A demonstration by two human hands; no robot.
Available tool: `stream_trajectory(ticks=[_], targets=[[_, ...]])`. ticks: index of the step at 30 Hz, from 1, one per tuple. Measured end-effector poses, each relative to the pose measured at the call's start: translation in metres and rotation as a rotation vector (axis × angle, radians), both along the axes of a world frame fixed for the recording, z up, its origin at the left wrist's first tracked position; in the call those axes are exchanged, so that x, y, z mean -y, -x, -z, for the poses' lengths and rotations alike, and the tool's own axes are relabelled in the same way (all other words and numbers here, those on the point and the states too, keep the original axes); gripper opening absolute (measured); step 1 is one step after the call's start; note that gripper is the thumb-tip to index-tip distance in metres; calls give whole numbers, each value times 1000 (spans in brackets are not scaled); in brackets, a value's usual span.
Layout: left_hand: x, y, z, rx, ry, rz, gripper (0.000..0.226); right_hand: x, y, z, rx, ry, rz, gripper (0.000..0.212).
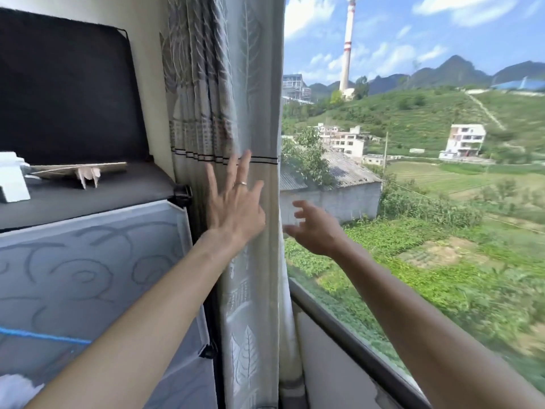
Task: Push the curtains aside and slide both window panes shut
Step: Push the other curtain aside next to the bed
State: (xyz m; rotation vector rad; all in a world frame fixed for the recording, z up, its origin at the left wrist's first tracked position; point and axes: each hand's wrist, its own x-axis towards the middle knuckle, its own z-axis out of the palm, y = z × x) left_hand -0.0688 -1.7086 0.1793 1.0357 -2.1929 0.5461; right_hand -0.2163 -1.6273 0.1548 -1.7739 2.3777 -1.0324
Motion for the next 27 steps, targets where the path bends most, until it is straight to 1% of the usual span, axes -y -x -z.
stream_trajectory(ticks=[3, 7, 10, 13, 15, 19, 23, 24, 27], targets=[[-22, 1, 32, 23, -46, 116, 38, -55, -12, 21, 11, 19, 63, 56], [-74, 14, 64, 109, -225, 311, 38, -147, -26, 48, -24, -11, 187, 44], [-130, 29, 79, 160, -324, 505, 37, -227, -32, 68, -47, -54, 325, 38], [-189, 43, 94, 235, -378, 659, 32, -306, -37, 84, -81, -74, 462, 34], [-242, 58, 99, 304, -363, 811, 30, -371, -42, 91, -87, -85, 587, 34], [-359, 82, 99, 380, -309, 1086, 28, -503, -57, 99, -80, -111, 858, 33], [-491, 101, 90, 448, -366, 1323, 29, -637, -90, 96, -75, -138, 1138, 31], [-513, 103, 89, 446, -387, 1372, 29, -659, -97, 94, -70, -141, 1187, 30], [-624, 103, 83, 477, -433, 1535, 28, -762, -140, 85, -65, -157, 1400, 29]])
